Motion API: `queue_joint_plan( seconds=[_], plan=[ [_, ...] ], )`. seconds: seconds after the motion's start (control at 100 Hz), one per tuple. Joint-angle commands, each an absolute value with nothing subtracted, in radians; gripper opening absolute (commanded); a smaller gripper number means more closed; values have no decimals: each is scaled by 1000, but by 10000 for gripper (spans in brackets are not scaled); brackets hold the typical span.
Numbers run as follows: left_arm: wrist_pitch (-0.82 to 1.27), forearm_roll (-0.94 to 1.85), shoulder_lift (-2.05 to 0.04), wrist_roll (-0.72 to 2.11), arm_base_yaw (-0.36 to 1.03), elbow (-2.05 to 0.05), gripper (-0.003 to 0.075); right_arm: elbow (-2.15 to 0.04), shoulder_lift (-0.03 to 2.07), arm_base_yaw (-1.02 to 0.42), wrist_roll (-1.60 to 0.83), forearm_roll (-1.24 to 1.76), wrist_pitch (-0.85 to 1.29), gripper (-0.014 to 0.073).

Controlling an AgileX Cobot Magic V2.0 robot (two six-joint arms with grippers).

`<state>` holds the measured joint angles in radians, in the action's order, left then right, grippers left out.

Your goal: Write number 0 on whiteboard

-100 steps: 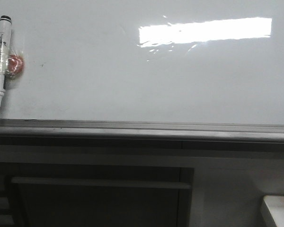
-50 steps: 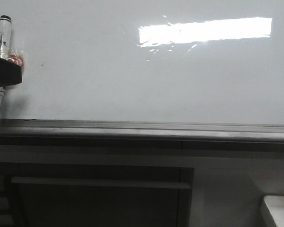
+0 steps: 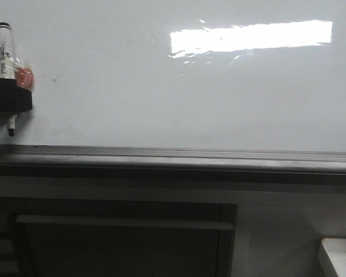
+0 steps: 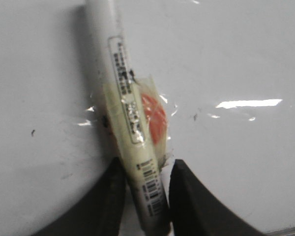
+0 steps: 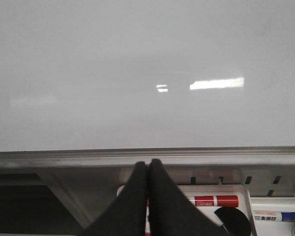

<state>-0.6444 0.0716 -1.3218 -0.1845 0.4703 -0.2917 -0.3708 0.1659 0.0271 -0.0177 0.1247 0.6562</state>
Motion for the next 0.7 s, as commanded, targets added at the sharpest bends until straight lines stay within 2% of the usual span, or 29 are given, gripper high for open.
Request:
queue_joint_plan(
  seconds=[0.0,0.1,0.27,0.35,0.48,0.6,0.69],
  plan=[
    [-647,72,-1327,-194,472,-317,-17,-394,188,32,-24,153,606,-50],
    [-647,0,-1307,-194,472,-317,-20,-398,188,31,-90,265,632,-50],
    [-661,-216,-1198,-196,472,-317,-20,-436,190,26,-505,687,734,-50],
    [-675,-351,-1134,-196,472,-317,-20,-452,200,0,-613,853,732,-50],
    [-698,-627,-1026,-200,472,-317,-20,-503,251,-70,-742,927,738,-43],
    [-734,-804,-941,-286,472,-317,-20,-560,322,-178,-797,927,745,30],
    [-734,-890,-891,-358,472,-317,-20,-596,391,-291,-838,927,745,148]
  ],
)
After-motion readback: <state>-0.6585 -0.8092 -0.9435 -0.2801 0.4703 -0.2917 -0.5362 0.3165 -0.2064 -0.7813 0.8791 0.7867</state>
